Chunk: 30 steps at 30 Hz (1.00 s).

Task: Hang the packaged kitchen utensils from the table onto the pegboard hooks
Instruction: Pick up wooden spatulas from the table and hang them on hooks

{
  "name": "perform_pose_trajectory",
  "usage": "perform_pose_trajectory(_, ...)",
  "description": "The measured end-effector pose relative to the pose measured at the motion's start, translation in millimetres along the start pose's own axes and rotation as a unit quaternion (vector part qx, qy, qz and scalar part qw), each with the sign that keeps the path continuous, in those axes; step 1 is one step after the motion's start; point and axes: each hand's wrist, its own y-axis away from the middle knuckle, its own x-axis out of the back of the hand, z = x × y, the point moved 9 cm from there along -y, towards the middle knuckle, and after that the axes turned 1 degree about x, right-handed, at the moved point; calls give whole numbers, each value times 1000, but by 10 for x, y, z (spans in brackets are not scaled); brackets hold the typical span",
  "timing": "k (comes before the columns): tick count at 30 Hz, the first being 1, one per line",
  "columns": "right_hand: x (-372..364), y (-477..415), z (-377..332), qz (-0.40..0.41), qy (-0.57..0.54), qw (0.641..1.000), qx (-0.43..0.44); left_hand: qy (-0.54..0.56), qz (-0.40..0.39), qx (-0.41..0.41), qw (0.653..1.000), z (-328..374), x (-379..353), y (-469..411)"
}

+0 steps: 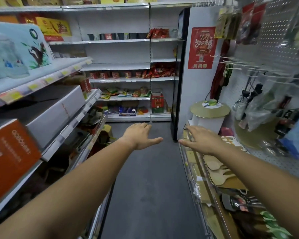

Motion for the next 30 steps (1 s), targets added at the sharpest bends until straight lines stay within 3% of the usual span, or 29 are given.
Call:
perform_pose_trajectory(15,-266,-2304,510,-11,3,997,-76,17,-17,-86,996,-846,-411,-2630)
perform_pose_trajectory(30,-585,-3621,2219,-14,-6,984,-176,10,-26,-194,981,79,-786,-4937)
